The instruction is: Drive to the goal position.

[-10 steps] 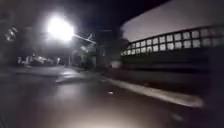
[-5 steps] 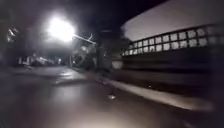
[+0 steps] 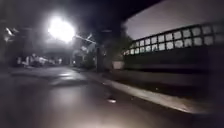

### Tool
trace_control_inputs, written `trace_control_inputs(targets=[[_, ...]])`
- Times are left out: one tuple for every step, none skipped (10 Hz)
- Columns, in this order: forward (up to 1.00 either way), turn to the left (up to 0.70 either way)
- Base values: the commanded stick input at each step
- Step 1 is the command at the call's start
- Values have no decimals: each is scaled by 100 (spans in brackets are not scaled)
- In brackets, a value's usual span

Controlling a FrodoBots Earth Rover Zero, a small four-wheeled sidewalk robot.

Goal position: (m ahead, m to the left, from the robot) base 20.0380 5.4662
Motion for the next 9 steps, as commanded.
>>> trace_control_inputs(targets=[[50,0],[50,0],[50,0],[50,0],[50,0],[50,0],[50,-21],[50,-50],[50,-50]])
